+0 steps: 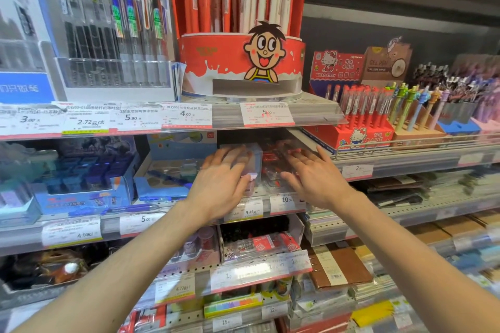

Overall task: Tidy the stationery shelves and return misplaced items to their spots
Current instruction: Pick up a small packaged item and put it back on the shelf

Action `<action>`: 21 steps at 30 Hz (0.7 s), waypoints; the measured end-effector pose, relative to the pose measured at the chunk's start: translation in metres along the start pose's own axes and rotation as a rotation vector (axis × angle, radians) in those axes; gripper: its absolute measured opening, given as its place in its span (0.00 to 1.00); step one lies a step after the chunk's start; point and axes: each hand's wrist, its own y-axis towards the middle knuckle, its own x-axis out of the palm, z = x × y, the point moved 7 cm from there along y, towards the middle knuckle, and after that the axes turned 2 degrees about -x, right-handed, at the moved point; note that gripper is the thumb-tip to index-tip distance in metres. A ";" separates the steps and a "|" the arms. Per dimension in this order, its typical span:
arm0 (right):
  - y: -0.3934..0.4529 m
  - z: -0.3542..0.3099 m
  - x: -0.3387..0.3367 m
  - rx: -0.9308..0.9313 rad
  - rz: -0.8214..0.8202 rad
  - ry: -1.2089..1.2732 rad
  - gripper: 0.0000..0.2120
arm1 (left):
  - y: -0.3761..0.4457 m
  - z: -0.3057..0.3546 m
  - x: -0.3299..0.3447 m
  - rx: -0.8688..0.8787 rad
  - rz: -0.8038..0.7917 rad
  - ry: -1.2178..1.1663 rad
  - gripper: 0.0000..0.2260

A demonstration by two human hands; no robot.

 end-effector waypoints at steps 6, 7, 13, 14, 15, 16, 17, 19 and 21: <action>-0.019 -0.002 -0.010 0.017 0.176 0.125 0.32 | -0.009 -0.001 -0.002 -0.011 0.098 -0.098 0.20; -0.025 -0.004 -0.012 0.020 0.218 0.165 0.31 | -0.016 -0.002 -0.002 -0.026 0.122 -0.131 0.19; -0.077 -0.022 0.000 0.103 0.405 0.448 0.22 | -0.074 0.001 0.008 -0.152 0.256 -0.372 0.22; -0.086 -0.025 0.005 0.128 0.418 0.489 0.21 | -0.083 0.003 0.007 -0.183 0.275 -0.405 0.22; -0.095 -0.027 0.011 0.155 0.431 0.528 0.20 | -0.093 0.004 0.008 -0.221 0.302 -0.441 0.22; -0.103 -0.028 0.018 0.183 0.439 0.565 0.18 | -0.103 0.005 0.009 -0.263 0.331 -0.477 0.21; -0.110 -0.030 0.026 0.213 0.436 0.603 0.18 | -0.114 0.005 0.013 -0.303 0.355 -0.510 0.19; -0.123 -0.033 0.048 0.270 0.394 0.677 0.17 | -0.136 0.007 0.030 -0.381 0.350 -0.567 0.18; -0.134 -0.034 0.074 0.338 0.337 0.744 0.17 | -0.152 0.008 0.052 -0.463 0.295 -0.599 0.16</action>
